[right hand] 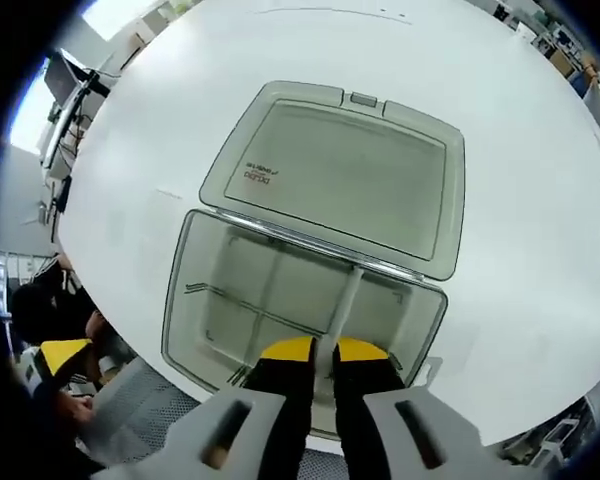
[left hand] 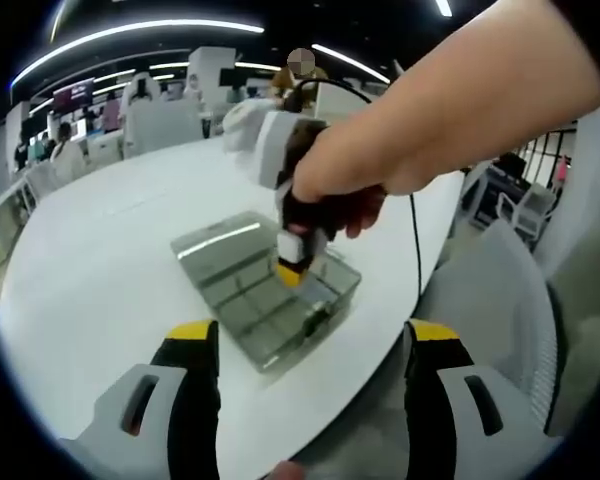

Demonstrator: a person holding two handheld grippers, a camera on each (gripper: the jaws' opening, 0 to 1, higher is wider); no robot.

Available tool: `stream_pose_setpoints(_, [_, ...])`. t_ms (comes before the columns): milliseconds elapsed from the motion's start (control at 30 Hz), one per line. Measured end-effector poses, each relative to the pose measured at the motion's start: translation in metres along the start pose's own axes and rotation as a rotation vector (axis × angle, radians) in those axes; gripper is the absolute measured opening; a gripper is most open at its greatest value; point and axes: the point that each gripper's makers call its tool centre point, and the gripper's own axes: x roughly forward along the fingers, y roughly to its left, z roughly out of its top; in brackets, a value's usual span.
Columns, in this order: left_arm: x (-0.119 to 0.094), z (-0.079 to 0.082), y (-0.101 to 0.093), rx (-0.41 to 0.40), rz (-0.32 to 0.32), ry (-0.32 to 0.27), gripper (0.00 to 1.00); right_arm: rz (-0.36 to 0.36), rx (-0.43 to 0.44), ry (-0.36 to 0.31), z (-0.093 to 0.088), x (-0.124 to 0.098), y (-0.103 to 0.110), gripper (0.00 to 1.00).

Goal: Insert the divider into the dual guide fixture by aligning both edges with the guide slots and pushing it downward to the bottom, including one-sided entry, uneven engagement, binding, and posture correction.

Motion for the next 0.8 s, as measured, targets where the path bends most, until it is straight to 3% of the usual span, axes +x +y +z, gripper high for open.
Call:
stream_pose_setpoints(200, [-0.001, -0.001, 0.000, 0.005, 0.000, 0.004, 0.73, 0.033, -0.027, -0.060, 0.001, -0.003, 0.002, 0.17])
stream_pose_setpoints(400, [-0.003, 0.001, 0.000, 0.007, -0.002, 0.001, 0.73, 0.098, -0.015, -0.113, 0.002, -0.014, -0.001, 0.21])
stream_pose_setpoints(567, [-0.005, 0.005, 0.003, 0.021, -0.010, -0.001, 0.73, 0.122, -0.081, -0.193, 0.008, -0.020, -0.005, 0.23])
stream_pose_setpoints(667, [-0.007, 0.007, 0.006, 0.019, -0.017, -0.003, 0.73, 0.151, -0.079, -0.201, 0.004, -0.023, -0.005, 0.26])
stream_pose_setpoints(800, [-0.009, 0.010, 0.009, 0.026, -0.021, -0.003, 0.73, 0.174, -0.145, -0.276, 0.010, -0.031, -0.002, 0.30])
